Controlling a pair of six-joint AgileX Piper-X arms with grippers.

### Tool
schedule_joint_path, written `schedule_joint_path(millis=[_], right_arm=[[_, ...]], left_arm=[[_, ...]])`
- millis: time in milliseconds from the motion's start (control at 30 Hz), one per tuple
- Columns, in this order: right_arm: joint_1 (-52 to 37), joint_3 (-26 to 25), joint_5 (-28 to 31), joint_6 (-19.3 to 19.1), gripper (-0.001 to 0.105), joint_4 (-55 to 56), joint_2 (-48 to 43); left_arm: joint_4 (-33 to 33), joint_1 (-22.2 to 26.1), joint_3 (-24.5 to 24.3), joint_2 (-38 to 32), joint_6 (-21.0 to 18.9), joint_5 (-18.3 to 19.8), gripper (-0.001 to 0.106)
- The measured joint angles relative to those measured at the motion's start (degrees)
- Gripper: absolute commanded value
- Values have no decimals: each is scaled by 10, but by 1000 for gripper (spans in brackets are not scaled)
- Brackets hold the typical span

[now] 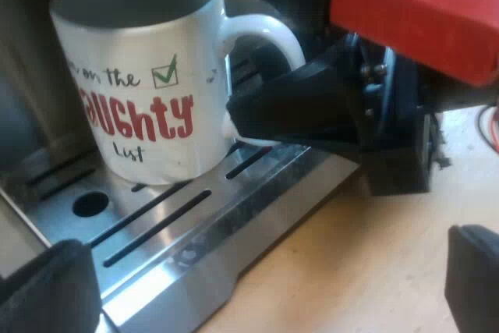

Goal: Place mug into machine

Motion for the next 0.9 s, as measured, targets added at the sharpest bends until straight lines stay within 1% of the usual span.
schedule_joint_path(millis=[33,133,200,333,400,433,500,567,600,667,700,767,800,900], right_arm=[[0,4,0,0,50,7,-7],[0,39,2,0,50,44,-58],[0,43,2,0,50,48,-64],[0,89,2,0,49,67,-142],[2,97,3,0,44,102,-170],[7,98,8,0,40,154,-213],[14,98,11,0,34,183,-242],[29,98,13,0,27,217,-273],[31,99,13,0,25,221,-278],[49,99,13,0,15,233,-306],[53,99,13,0,12,234,-311],[74,99,20,0,2,237,-334],[79,99,22,0,0,237,-339],[101,91,42,0,0,239,-353]], left_arm=[[2,0,0,-4,-4,0,91],[8,0,0,-35,-13,0,91],[11,0,0,-48,-13,0,91],[65,0,-13,-113,-15,0,91],[94,0,-24,-148,-15,0,91],[105,0,-30,-162,-15,0,91],[125,0,-42,-178,-15,0,91],[152,0,-63,-195,-15,0,91],[159,0,-68,-199,-15,0,91],[176,0,-92,-206,-15,0,91],[180,0,-97,-207,-15,0,91],[191,0,-117,-207,-15,0,91],[193,0,-121,-207,-15,0,91],[201,0,-142,-207,-15,0,91]])
